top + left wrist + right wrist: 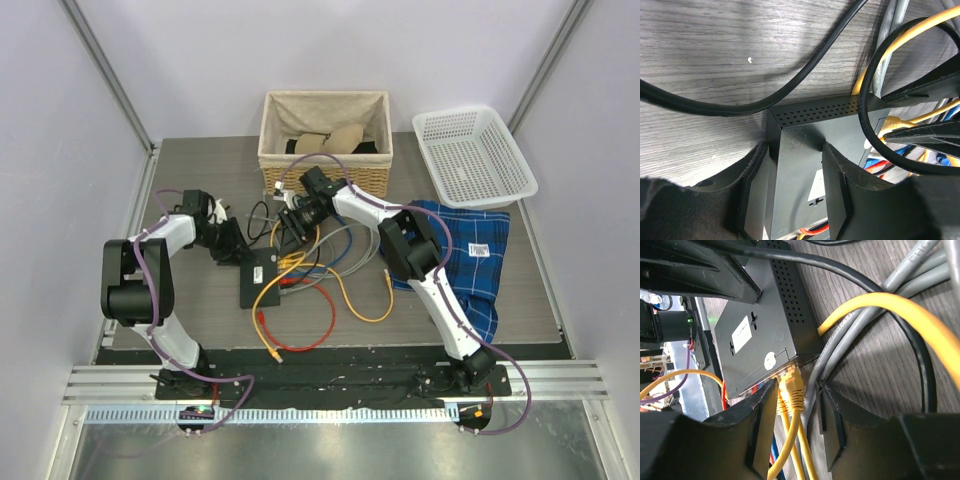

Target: Pull the plug from the switch port

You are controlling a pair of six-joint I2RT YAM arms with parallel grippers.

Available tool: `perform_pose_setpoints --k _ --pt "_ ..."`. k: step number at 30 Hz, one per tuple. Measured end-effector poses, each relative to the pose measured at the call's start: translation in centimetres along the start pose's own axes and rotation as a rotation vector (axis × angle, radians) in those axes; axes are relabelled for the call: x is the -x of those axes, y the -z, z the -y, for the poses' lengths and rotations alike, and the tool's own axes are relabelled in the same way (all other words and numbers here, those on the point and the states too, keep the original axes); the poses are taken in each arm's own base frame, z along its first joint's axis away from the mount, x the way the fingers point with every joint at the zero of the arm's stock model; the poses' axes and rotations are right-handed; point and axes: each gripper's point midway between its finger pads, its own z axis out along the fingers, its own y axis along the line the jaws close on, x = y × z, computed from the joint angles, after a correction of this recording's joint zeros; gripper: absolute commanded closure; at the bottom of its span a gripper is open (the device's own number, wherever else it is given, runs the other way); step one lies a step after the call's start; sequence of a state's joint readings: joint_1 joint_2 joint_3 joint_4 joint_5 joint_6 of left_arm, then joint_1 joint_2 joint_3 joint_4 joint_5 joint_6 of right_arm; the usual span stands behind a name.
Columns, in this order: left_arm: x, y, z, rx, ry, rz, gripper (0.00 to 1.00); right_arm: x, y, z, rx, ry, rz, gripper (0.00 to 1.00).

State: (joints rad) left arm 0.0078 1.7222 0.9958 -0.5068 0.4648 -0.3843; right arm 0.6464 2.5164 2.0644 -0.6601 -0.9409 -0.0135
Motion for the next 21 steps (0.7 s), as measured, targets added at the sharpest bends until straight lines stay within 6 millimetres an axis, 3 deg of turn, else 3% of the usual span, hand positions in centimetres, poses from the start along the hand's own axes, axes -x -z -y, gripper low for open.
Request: perform_pose_setpoints --k 21 --pt "0.0 -0.03 0.0 0.001 0.0 -0.009 0.66 -0.04 -0.34 0.46 -0.007 -0.032 0.004 0.6"
